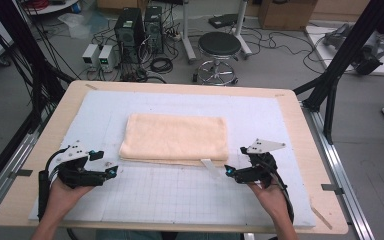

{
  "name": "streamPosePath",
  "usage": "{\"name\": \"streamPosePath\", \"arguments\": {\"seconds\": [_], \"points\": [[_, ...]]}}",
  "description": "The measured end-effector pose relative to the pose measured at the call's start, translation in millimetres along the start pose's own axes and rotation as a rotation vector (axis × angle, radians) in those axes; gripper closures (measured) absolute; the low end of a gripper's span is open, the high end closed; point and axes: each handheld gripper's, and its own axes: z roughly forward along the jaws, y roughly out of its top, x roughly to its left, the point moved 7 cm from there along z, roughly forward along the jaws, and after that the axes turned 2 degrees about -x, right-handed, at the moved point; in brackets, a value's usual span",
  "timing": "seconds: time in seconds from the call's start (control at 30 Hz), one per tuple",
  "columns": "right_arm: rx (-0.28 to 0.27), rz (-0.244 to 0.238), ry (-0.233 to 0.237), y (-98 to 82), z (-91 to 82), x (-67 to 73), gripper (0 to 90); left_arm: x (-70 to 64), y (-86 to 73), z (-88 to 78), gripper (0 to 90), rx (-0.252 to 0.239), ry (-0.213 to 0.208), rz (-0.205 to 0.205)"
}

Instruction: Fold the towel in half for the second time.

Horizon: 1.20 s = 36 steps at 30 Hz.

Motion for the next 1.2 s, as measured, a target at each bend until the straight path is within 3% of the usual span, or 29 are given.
{"name": "streamPosePath", "arguments": {"seconds": [0.27, 0.87, 1.2], "points": [[-0.008, -0.010, -0.006, -5.6, -10.4, 3.2, 11.7, 0.3, -5.1, -6.5, 15.9, 0.004, 0.009, -0.009], [-0.022, 0.034, -0.011, -19.1, -25.7, 5.5, 11.7, -5.6, -19.4, -25.8, 14.4, 0.008, 0.012, -0.021], [-0.018, 0.051, -0.021, -25.8, -30.5, 2.7, 11.7, -7.0, -19.4, -23.8, 14.4, 0.011, 0.006, -0.011]]}}
